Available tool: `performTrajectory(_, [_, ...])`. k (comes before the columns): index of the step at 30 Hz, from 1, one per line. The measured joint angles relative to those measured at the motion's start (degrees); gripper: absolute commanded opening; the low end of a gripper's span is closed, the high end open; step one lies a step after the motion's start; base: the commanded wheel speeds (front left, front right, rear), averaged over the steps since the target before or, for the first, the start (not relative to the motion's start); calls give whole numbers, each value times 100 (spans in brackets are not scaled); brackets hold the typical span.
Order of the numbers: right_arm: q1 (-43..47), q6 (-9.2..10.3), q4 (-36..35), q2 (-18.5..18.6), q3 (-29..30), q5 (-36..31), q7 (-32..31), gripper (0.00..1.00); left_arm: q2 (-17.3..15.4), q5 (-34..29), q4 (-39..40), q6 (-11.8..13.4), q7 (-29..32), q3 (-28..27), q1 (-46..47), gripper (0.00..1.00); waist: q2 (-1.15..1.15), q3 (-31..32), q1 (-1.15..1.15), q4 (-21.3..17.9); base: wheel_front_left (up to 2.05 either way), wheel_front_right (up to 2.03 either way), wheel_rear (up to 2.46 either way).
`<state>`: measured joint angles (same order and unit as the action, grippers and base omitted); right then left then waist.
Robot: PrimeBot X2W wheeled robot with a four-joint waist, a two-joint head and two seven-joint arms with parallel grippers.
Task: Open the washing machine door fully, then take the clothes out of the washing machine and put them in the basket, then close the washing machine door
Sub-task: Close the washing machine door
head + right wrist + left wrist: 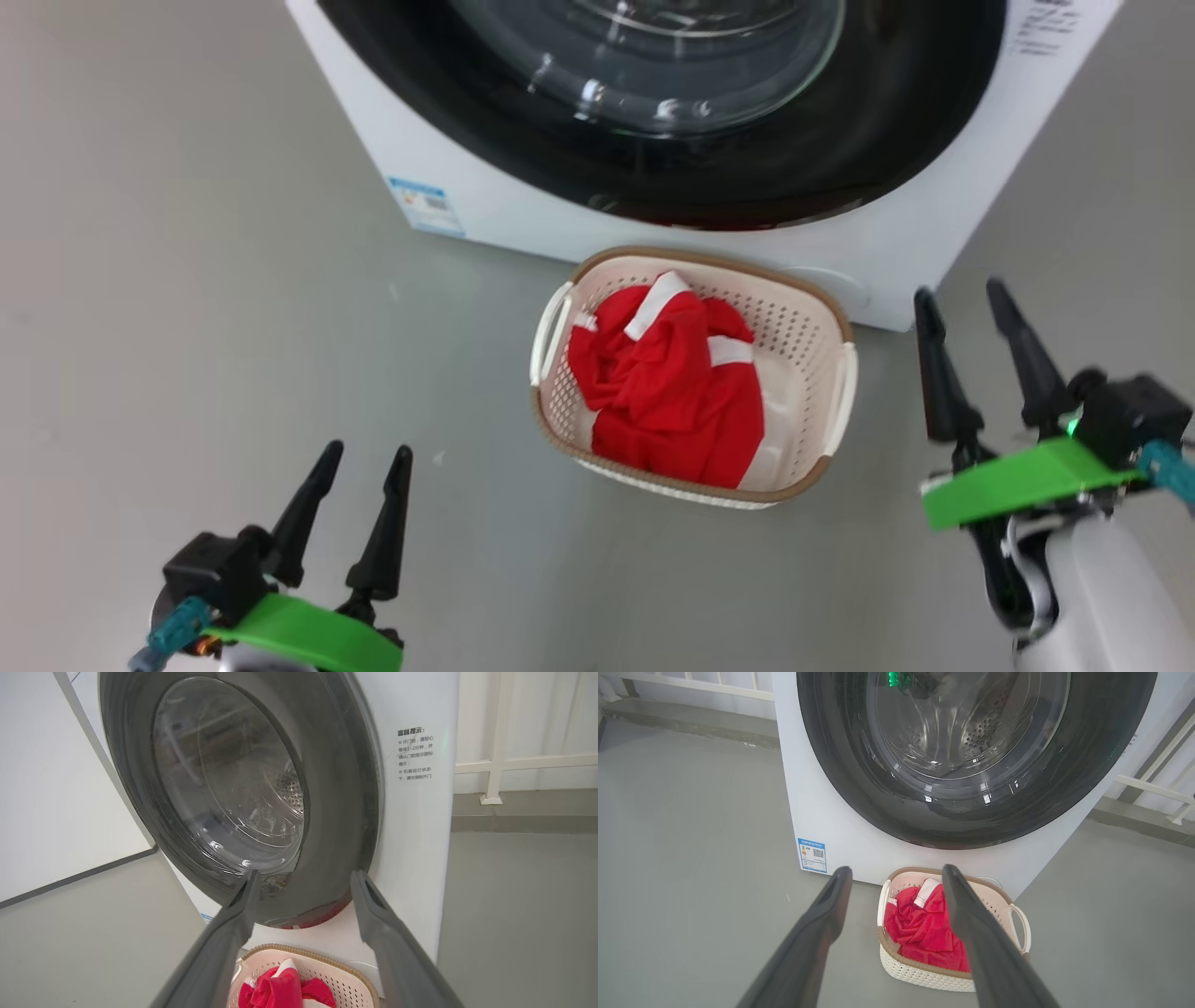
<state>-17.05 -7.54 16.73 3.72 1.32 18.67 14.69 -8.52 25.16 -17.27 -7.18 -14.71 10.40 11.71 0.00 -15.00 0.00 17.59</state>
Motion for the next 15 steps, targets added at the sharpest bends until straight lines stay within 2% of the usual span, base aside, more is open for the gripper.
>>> performTrajectory(15, [1684,0,-170,-89,-203,249,-5,100,-210,-53,-16,0,0,-266,-688,100,0,762,0,-816,0,0,0])
